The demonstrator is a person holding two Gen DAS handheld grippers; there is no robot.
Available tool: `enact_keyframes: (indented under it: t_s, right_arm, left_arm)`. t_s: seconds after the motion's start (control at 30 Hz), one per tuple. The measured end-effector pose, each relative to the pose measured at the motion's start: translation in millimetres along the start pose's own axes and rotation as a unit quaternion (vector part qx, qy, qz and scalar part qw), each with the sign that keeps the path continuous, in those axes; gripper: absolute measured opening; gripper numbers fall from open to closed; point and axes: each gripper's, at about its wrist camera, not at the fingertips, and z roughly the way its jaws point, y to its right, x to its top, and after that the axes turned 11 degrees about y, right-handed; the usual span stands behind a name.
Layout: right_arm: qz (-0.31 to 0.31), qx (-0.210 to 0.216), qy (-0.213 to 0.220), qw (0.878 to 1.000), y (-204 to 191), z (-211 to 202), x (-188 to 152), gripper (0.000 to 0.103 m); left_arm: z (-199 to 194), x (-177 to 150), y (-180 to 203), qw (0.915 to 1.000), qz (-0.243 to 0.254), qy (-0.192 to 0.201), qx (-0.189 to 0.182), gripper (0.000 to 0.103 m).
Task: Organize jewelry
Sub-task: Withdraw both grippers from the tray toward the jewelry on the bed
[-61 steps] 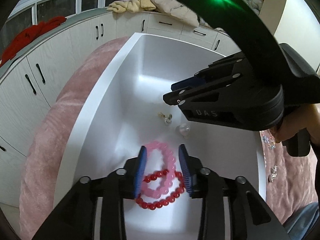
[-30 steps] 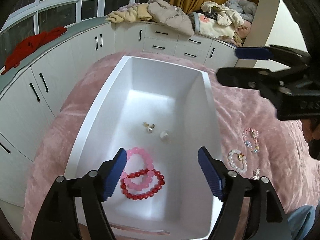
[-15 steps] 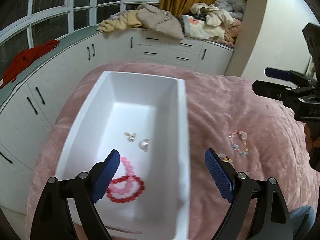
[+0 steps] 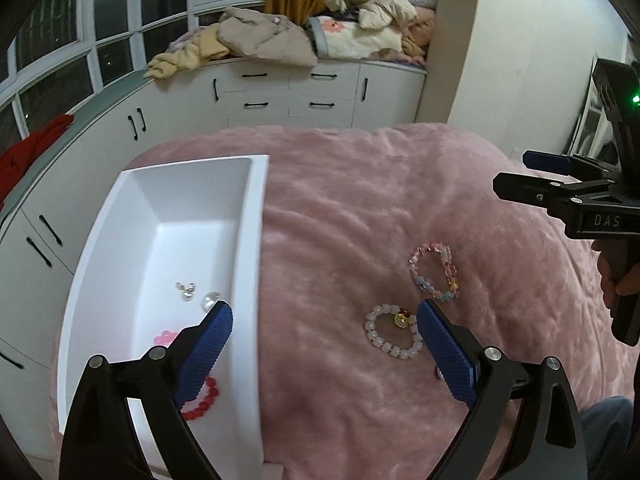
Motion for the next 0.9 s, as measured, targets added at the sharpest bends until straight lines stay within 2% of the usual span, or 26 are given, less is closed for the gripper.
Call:
enact_keyframes:
  t_s: [0.23, 0.57, 0.73, 0.9]
  right_arm:
    - [0.021, -0.018, -0.012, 1.0, 23, 6, -26, 0.098]
    - [0.081, -0.021, -0.029, 0.996, 50, 23, -59, 0.098]
    - [0.067, -0.017, -0.043, 0.997, 45, 36, -76, 0.095]
    - [0.06, -0.01, -0.058, 0.996, 41, 49, -89, 0.092]
  left_arm:
    - [18, -5, 33, 0.999, 0.042, -0.011, -0.006, 0.095]
    - [45, -17, 60, 0.9973, 0.066, -0.006, -0.033, 0.095]
    - [56, -32, 72, 0.9947, 0.091, -0.013, -0.045, 0.095]
    - [73, -43, 77, 0.9931, 0.109, -0.028, -0.033, 0.095]
